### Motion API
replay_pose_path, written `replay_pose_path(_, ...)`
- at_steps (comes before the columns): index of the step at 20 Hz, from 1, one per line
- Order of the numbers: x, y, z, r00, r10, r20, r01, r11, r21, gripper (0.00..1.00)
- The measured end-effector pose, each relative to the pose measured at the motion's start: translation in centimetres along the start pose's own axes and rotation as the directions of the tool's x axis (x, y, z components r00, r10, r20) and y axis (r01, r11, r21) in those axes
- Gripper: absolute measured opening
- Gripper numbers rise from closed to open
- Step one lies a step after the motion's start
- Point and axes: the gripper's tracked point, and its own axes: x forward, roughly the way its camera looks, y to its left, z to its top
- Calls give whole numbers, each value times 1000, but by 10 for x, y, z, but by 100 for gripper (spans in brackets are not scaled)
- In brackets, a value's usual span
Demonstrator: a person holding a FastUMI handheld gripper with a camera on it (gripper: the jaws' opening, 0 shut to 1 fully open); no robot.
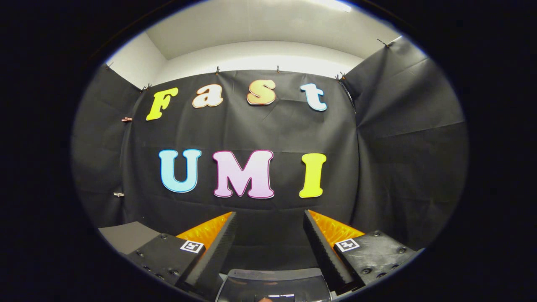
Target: Put the clothes into the washing machine and then close the washing machine lid.
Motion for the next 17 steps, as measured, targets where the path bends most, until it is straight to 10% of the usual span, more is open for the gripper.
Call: replay_pose_path(17, -6, -1, -11, 999, -11, -50, 11, 1000, 0, 98)
